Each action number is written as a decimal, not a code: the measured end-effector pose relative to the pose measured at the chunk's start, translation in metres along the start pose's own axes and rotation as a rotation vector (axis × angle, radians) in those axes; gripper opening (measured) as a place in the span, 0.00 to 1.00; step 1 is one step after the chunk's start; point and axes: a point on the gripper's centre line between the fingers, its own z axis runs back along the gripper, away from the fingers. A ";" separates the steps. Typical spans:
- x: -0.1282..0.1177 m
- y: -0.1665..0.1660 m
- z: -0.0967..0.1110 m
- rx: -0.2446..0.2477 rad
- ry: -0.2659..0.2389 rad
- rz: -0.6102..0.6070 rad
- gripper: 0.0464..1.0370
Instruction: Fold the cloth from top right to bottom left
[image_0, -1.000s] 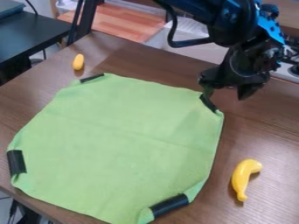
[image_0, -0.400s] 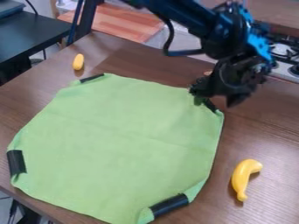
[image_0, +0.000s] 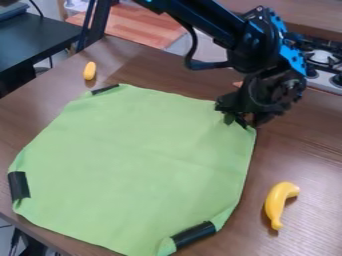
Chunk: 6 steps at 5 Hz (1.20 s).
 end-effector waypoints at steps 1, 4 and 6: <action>-0.002 0.000 -0.003 -0.022 0.007 -0.024 0.31; 0.035 0.005 0.025 -0.208 -0.096 -0.038 0.00; 0.043 0.037 0.059 -0.322 -0.124 0.008 0.00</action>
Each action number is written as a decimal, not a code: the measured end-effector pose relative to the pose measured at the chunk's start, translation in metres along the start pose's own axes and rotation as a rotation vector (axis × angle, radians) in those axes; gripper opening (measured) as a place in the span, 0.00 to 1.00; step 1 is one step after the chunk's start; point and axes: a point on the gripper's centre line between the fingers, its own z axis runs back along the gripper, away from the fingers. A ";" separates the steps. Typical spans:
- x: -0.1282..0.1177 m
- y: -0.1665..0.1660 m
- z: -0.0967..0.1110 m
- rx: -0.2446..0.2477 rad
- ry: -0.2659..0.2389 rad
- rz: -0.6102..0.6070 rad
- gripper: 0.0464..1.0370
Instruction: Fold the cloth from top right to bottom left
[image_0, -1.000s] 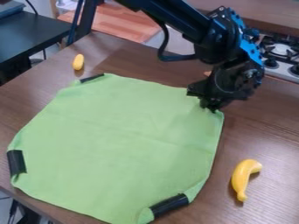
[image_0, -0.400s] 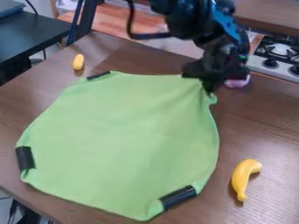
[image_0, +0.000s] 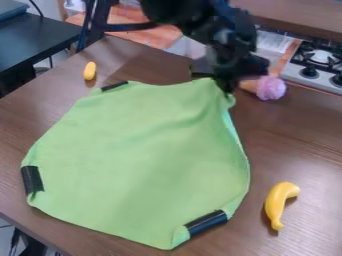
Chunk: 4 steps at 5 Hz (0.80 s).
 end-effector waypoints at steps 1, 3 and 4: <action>-0.007 0.023 0.022 -0.023 0.021 0.044 0.00; -0.018 0.075 0.069 -0.026 0.035 0.106 0.00; -0.024 0.096 0.082 -0.026 0.038 0.114 0.00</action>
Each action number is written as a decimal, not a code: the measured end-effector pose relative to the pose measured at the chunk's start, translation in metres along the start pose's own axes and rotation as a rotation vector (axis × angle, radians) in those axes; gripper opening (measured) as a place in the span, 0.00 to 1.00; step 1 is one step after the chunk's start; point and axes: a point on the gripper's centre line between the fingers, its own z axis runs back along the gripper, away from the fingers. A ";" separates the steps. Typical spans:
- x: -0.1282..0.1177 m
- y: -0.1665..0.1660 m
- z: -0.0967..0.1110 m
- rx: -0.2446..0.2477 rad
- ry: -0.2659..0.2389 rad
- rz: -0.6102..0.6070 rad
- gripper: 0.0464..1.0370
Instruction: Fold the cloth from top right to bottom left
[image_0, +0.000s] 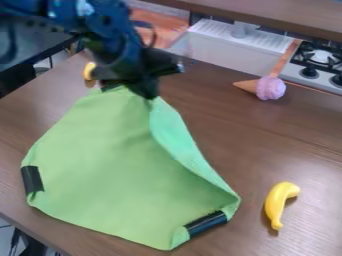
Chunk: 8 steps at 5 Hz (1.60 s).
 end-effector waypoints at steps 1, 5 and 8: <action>-0.002 0.020 0.013 -0.005 -0.010 -0.004 0.00; -0.018 0.063 0.057 0.020 -0.022 -0.024 0.00; -0.042 0.094 0.063 0.243 0.151 -0.098 0.01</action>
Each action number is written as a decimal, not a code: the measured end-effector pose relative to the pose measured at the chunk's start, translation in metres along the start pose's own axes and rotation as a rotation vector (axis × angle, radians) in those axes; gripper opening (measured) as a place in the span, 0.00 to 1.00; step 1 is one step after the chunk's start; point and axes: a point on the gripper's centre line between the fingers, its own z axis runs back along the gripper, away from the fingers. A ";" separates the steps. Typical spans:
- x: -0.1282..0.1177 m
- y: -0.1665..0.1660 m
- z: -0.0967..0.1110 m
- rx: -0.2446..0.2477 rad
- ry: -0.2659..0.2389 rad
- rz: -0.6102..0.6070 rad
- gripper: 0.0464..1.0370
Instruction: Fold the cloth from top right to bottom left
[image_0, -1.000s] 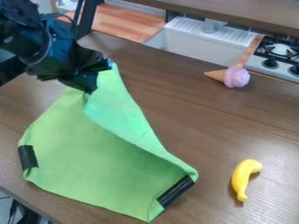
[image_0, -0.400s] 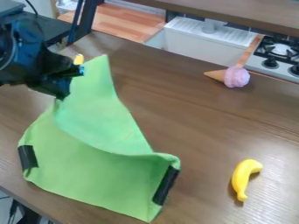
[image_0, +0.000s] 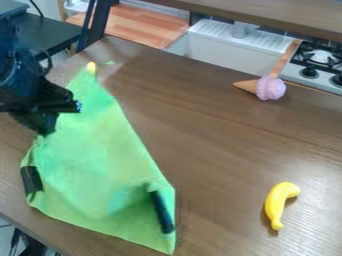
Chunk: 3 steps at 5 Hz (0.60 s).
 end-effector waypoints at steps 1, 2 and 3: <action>-0.003 0.009 0.000 0.061 0.026 -0.014 0.07; -0.005 0.017 0.001 0.106 0.028 -0.043 0.26; -0.008 0.022 0.001 0.149 0.053 -0.055 0.57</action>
